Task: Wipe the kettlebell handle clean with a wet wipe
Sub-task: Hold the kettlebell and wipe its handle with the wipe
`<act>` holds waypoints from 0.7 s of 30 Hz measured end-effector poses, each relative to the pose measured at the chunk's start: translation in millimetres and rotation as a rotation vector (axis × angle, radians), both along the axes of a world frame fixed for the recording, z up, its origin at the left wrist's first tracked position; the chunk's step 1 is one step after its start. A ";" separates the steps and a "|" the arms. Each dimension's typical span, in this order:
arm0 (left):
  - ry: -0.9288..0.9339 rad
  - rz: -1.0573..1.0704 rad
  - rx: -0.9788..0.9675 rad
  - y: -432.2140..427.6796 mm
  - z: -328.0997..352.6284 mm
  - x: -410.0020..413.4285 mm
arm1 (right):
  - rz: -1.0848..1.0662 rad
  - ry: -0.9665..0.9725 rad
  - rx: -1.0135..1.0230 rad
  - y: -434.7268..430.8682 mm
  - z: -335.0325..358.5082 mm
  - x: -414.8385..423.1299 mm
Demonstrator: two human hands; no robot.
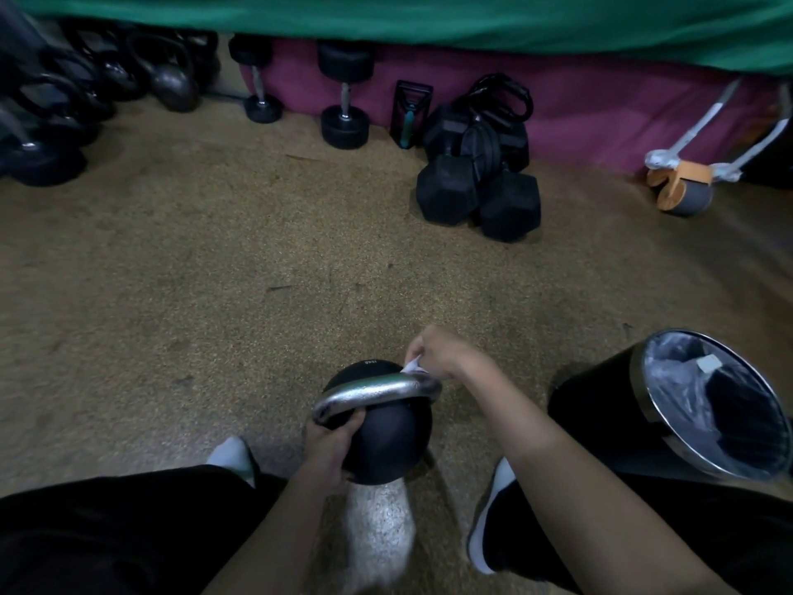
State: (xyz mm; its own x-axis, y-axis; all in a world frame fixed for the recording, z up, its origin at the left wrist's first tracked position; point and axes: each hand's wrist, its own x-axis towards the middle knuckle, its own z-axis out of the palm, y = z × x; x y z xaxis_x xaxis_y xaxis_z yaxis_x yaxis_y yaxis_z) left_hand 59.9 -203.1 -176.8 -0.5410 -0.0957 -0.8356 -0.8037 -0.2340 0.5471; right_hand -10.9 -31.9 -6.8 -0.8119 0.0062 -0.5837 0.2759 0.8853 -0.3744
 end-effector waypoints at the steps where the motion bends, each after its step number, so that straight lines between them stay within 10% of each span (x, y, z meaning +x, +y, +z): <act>1: -0.002 -0.002 -0.005 -0.2 0.3 -0.1 | -0.002 0.007 0.004 1.4 -1.4 0.1; 21: -0.033 -0.009 0.000 -2.0 0.3 -0.2 | -0.051 0.134 0.052 -6.4 -4.1 16.1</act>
State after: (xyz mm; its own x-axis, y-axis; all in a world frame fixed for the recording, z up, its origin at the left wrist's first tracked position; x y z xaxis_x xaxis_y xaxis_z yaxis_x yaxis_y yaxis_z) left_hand 59.6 -205.0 -176.5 -0.5142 -0.0912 -0.8528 -0.8232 -0.2268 0.5205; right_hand 5.3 -38.3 -10.9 -0.8803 0.0768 -0.4683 0.2719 0.8904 -0.3651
